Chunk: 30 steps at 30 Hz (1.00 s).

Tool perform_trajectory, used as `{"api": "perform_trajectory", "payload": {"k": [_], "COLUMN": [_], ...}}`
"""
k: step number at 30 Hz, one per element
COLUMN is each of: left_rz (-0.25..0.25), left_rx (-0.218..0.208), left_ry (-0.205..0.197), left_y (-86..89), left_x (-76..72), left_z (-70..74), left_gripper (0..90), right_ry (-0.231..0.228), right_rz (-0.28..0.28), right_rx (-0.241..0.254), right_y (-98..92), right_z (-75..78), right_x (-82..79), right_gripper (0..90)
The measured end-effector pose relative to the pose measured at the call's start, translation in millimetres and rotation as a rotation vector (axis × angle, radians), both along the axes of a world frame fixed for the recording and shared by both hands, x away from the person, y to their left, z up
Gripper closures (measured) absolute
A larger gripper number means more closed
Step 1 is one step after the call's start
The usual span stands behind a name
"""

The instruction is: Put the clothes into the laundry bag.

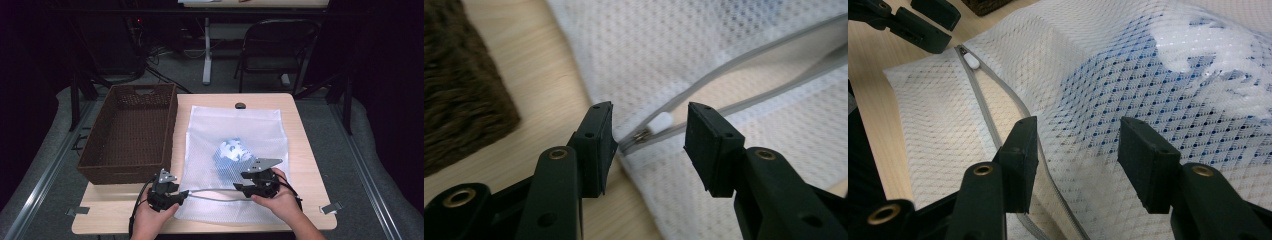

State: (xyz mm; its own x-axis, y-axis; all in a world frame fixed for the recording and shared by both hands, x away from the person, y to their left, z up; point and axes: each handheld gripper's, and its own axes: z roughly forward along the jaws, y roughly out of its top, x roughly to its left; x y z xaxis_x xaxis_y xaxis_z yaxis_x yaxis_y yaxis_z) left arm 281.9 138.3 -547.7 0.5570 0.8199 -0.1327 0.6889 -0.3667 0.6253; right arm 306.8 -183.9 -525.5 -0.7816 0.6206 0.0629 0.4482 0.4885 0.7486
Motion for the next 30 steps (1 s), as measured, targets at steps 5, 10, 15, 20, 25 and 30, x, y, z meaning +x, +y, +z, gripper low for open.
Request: {"api": "perform_trajectory", "payload": {"k": [5,10,15,20,25,30], "left_rz": [0.01,0.004,0.004,-0.002,-0.014,-0.013], "left_rx": [0.004,0.007,0.025,0.062,0.076,0.106], "left_ry": [0.015,0.036,0.055,0.048,0.063,0.048], "left_y": [2.1,-0.7,-2.8,-4.6,-7.1,-10.0], "left_x": [-1.4,-1.6,-0.9,-1.4,-1.9,-3.4], "left_z": [-2.3,-6.4,-12.8,-15.4,-17.7,-17.7], "left_gripper": [55.0,55.0,54.8,54.0,55.4,60.2], "right_ry": [-0.002,-0.005,-0.005,-0.001,-0.002,-0.002], "right_rz": [0.003,0.004,0.009,0.017,0.023,0.025], "right_rx": [-0.009,-0.002,-0.009,-0.012,-0.009,-0.009], "right_y": [2.1,2.5,3.3,4.5,5.4,7.6], "right_z": [0.3,0.5,0.2,-0.5,-0.4,-1.0], "right_x": [-0.8,-0.7,-0.6,-0.4,-0.6,-0.9], "right_gripper": [49.5,50.8,51.8,51.8,51.8,51.8]}}
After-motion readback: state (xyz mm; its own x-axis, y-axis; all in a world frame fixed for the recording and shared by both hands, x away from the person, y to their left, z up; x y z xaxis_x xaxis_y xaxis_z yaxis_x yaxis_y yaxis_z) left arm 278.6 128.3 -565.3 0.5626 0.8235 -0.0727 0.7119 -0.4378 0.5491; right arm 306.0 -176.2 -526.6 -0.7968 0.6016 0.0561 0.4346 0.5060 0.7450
